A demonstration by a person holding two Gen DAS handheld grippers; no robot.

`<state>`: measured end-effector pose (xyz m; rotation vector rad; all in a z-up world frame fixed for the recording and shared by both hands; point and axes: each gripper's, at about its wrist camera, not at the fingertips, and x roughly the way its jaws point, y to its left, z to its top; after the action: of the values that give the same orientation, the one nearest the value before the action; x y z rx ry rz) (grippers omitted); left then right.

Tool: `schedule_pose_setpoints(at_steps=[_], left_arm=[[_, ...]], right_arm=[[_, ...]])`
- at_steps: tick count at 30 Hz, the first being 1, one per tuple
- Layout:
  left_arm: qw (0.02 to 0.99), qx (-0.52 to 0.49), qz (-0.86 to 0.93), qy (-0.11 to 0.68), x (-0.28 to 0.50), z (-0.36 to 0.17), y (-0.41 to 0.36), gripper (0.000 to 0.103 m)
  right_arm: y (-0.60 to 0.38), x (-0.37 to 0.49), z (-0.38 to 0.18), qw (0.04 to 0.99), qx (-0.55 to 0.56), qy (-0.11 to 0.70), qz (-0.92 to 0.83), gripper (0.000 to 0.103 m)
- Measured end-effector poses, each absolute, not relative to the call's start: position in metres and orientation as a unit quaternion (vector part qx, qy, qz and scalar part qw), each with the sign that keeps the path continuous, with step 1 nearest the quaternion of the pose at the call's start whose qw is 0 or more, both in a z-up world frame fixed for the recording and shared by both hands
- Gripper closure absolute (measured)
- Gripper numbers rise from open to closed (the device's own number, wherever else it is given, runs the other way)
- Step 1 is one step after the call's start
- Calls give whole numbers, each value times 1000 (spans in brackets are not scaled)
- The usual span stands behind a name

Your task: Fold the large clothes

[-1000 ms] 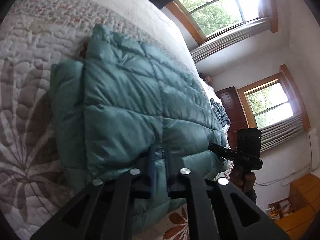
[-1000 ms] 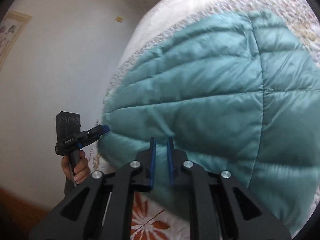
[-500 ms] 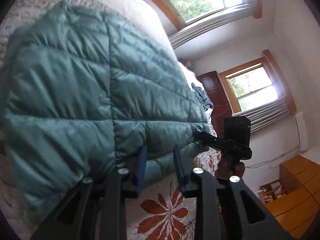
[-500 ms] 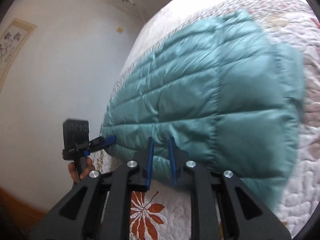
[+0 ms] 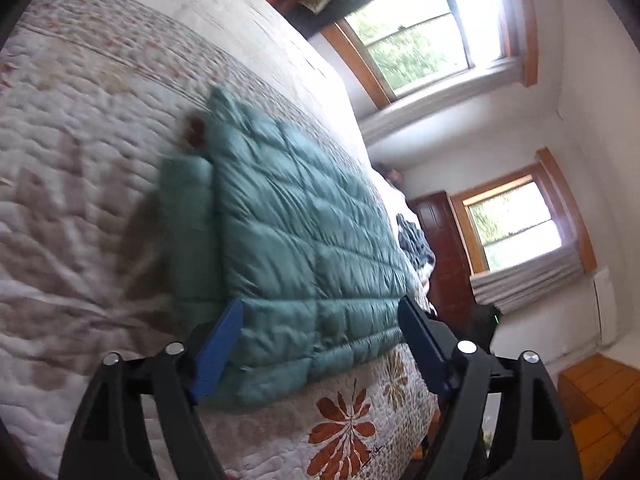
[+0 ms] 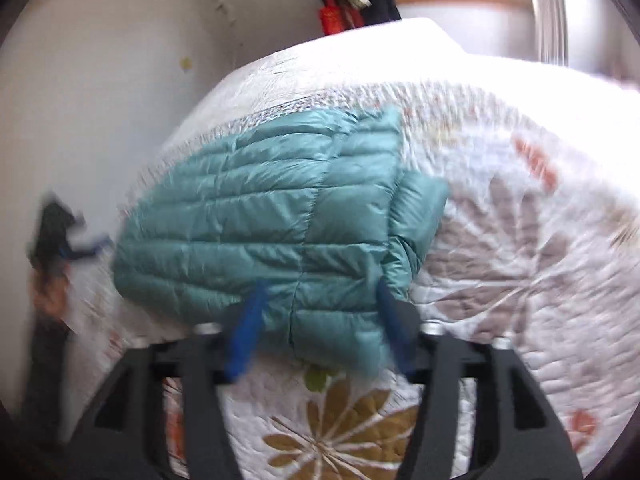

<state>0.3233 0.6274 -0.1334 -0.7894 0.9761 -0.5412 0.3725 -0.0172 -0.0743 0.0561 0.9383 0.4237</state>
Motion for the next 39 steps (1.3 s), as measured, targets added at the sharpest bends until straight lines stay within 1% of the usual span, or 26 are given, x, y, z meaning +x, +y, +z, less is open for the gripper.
schedule_pose_setpoints(at_steps=[1,3,6,8,11,18,23,31,36,39], left_arm=[[778,-361,-237,457,327,-133,637,14],[771,-375,-217,467,335,-136,655,14],[762,-390,-200,477,346,-150,685,14],[750,-407,-198,483,355,-161,692,14],[738,-418,-197,492,373,-175,688,14],[717,-433,-216,502,410,-205,670,14],[708,-420,-226,520,441,-216,648,14],[703,-388,-234,548,484,-220,613,15],[700,-372,-220,568,500,-219,601,23],[695,-372,-220,575,508,-219,599,24]], right_arm=[[1,357,-68,879,-31,434,195,18],[42,325,-69,880,-145,409,192,13],[100,279,-87,865,-292,362,189,13],[135,253,-99,852,-366,325,185,13],[183,228,-117,833,-436,286,185,13],[253,224,-150,806,-521,221,175,13],[288,238,-172,790,-558,200,158,13],[329,267,-184,801,-549,188,149,13],[351,273,-185,806,-551,162,140,13],[363,270,-186,808,-554,148,136,13]])
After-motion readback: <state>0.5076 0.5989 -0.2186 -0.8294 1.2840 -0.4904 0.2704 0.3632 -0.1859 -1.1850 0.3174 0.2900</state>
